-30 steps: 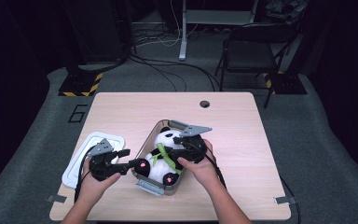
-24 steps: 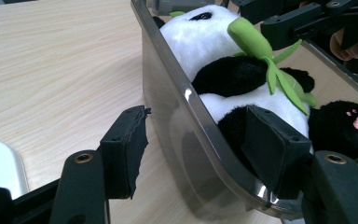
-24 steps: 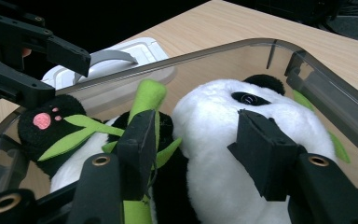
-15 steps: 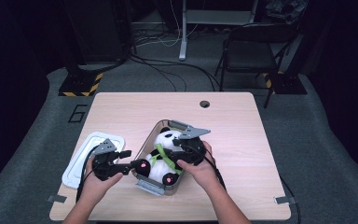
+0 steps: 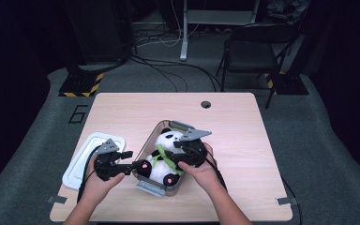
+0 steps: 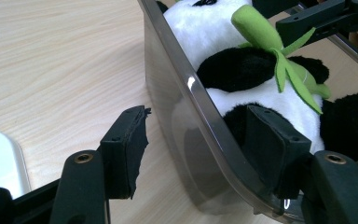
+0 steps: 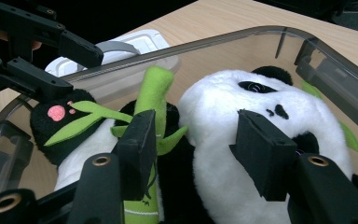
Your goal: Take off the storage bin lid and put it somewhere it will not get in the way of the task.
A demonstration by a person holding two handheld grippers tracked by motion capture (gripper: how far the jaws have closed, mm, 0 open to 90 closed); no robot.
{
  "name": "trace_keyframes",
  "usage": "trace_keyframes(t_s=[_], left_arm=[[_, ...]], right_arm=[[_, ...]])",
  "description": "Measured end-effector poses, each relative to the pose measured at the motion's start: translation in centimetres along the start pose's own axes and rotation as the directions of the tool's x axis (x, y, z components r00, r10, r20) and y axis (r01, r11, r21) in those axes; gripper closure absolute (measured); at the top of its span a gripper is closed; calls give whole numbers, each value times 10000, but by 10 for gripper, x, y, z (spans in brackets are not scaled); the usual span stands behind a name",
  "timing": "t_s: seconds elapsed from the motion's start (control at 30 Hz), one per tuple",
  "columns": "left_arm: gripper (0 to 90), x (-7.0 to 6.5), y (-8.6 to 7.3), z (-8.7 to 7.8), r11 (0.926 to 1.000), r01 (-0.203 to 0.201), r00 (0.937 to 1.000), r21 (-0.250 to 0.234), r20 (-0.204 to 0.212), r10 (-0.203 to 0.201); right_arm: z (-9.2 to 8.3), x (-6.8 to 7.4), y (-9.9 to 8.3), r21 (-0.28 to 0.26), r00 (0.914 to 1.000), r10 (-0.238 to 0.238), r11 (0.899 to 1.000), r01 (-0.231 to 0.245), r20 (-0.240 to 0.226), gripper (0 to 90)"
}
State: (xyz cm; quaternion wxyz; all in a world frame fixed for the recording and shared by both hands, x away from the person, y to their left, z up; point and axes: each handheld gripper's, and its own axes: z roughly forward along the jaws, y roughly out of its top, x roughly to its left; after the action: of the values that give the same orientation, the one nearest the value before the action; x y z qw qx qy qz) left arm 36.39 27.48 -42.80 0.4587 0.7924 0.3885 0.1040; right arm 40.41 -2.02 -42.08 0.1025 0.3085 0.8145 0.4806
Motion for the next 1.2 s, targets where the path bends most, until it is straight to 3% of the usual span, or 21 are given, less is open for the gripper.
trace_keyframes(t_s=[0.2, 0.4, 0.8, 0.97, 1.03, 1.2], left_arm=[[401, 5, 0, -6, 9987, 442, 9987, -250, 283, -435], [404, 3, 3, -12, 9989, -27, 10000, -461, -3, 27], [408, 7, 3, -16, 9980, 11, 9999, -632, -142, -20], [408, 11, 1, -20, 9962, 380, 9990, -785, -189, -396], [408, 13, 0, -21, 9967, 221, 9993, -784, -275, -244], [407, 20, -3, -25, 9960, 312, 9981, -833, -496, -354]], right_arm=[[-8, 0, 1, -80, 10000, -4, 10000, 5, 94, 466], [-21, -6, 0, -268, 9989, -34, 9996, 46, 468, 455], [-49, -29, -11, -536, 9908, 572, 9973, -509, 1230, 424], [-52, -34, -17, -557, 9858, 770, 9960, -694, 1492, 391], [-52, -36, -19, -600, 9845, 907, 9948, -825, 1502, 386], [-47, -37, -22, -529, 9841, 975, 9945, -906, 1487, 363]])
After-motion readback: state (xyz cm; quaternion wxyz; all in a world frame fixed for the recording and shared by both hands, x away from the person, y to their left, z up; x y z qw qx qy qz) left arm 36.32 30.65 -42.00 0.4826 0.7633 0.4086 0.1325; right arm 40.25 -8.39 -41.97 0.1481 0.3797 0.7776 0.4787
